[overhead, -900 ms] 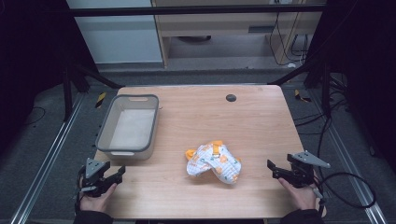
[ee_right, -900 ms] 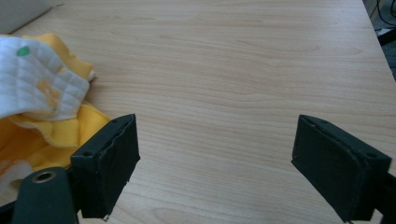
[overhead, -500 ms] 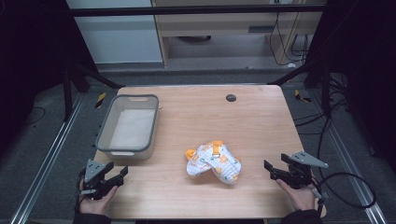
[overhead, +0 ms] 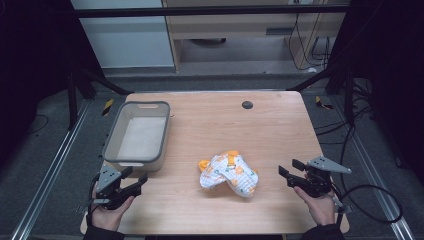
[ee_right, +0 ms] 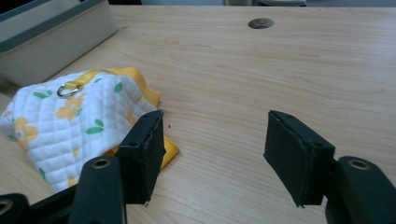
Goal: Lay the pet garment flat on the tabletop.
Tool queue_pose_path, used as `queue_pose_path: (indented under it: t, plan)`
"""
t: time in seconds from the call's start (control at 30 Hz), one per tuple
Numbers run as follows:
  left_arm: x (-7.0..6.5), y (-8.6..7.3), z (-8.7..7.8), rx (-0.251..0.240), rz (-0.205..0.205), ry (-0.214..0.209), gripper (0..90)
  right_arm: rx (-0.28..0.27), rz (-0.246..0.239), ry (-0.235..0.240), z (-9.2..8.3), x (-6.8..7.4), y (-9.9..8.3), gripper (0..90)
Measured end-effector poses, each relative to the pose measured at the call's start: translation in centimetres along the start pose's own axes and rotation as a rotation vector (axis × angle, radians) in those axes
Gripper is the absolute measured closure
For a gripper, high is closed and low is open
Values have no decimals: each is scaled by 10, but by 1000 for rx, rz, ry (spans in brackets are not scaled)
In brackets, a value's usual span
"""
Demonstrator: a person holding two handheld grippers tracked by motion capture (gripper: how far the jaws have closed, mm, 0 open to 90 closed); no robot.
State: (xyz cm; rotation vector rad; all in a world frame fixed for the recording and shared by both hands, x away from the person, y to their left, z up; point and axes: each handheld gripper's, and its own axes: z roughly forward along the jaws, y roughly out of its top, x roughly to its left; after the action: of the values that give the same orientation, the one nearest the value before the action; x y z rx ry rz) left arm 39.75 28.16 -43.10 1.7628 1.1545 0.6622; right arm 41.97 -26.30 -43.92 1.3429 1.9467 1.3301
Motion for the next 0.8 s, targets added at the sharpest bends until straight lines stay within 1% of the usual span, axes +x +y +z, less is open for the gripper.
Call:
queue_pose_path:
  t: [0.03,0.1,0.27,0.33,0.37,0.4,0.57,0.63,0.7,0.73,0.8]
  plan:
    - [-4,5,3,4,1,-17,383,1,-4,4,1,0,1,390]
    - [-8,10,6,9,9,-35,392,4,-6,9,2,1,4,401]
    - [-19,25,17,8,43,-59,414,6,-14,18,7,2,13,424]
    - [-24,30,23,0,45,-70,419,2,-9,26,9,2,17,433]
    - [-24,30,23,0,45,-70,423,2,-9,26,9,2,17,433]
    - [-28,34,28,0,48,-79,428,0,-14,28,11,3,21,441]
    - [-39,44,44,9,60,-104,464,-9,-25,40,18,7,30,467]
    - [-44,48,52,13,64,-118,483,-8,-18,51,21,9,33,479]
    - [-46,50,55,17,65,-123,500,-6,-23,58,25,10,35,485]
    - [-51,54,62,23,72,-134,505,-5,-25,60,27,12,36,490]
    - [-57,58,71,33,75,-144,512,1,-27,69,32,14,37,496]
